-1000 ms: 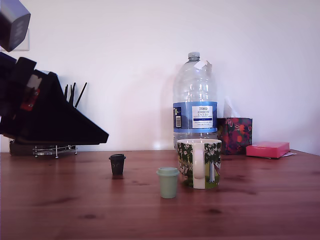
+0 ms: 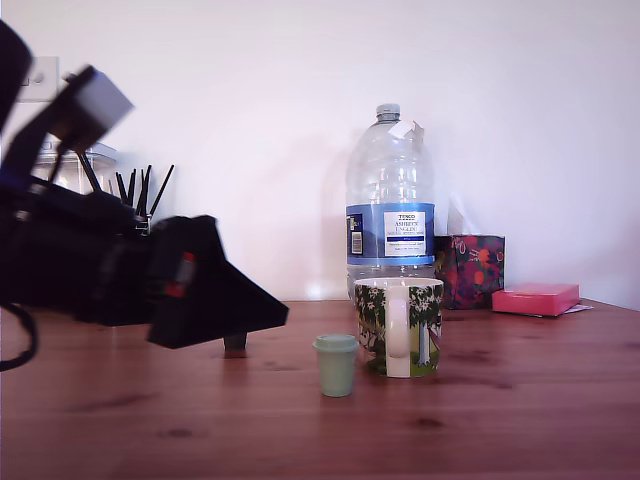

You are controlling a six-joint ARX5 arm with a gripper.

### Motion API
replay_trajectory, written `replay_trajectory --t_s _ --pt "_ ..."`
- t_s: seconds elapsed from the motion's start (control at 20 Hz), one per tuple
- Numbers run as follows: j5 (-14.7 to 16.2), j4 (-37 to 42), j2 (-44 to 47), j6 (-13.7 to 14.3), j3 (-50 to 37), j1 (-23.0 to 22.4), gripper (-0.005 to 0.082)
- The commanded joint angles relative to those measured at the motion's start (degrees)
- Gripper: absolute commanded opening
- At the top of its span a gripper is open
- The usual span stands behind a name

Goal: Pick up the coffee capsules from the table one by one and drop them inside the nearest coffee cup

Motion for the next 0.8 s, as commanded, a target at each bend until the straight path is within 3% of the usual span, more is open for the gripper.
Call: replay_trajectory --t_s 0.0,0.35,0.75 --pt "0.04 0.0 3.17 1.03 1.77 -0.22 0.0711" --pt "0.28 -1.88 13.66 2.97 10.56 -0.22 0.0711" --pt "4.04 -21.18 19.41 2.95 24.22 -0.15 0.0711"
